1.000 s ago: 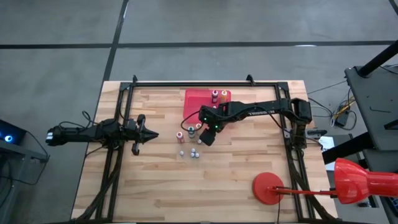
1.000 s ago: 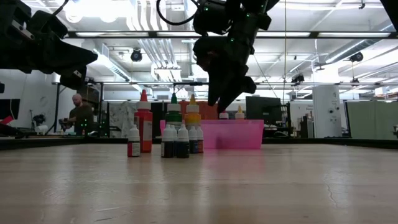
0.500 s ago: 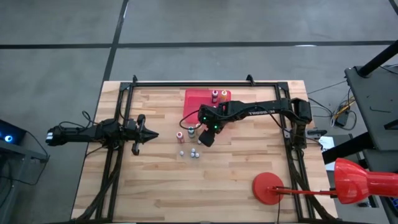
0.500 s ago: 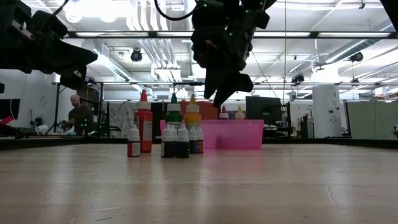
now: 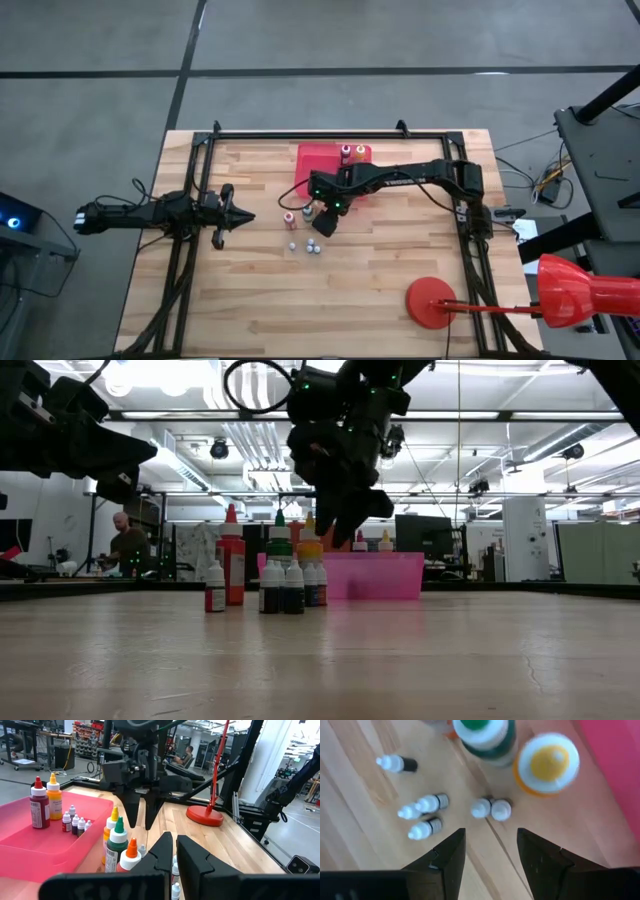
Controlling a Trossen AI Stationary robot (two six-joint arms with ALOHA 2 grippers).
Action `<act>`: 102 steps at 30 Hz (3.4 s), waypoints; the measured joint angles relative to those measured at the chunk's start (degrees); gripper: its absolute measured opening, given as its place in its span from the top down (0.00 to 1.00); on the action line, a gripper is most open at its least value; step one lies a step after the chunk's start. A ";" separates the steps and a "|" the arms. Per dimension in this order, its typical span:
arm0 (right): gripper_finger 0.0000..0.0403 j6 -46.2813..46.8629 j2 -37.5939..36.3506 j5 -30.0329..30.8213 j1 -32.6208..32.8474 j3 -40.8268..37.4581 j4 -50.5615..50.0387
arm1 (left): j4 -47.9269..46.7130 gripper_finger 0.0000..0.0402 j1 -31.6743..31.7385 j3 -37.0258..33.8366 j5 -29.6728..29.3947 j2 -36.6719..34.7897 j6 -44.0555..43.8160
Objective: Pick & Place food coloring
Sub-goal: Put the small red food coloring bottle into the pink bin
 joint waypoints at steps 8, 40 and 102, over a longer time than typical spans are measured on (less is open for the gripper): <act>0.58 -1.16 3.97 0.01 0.00 4.79 -3.07 | 0.00 1.00 -0.02 0.00 -0.01 0.09 -0.02; 0.58 -0.66 5.97 3.15 -0.11 5.81 -5.30 | -0.01 1.00 0.00 0.02 -0.01 0.11 -0.02; 0.61 -0.68 7.02 3.15 -0.11 2.07 0.49 | -0.02 1.00 -0.01 0.01 0.00 0.13 -0.02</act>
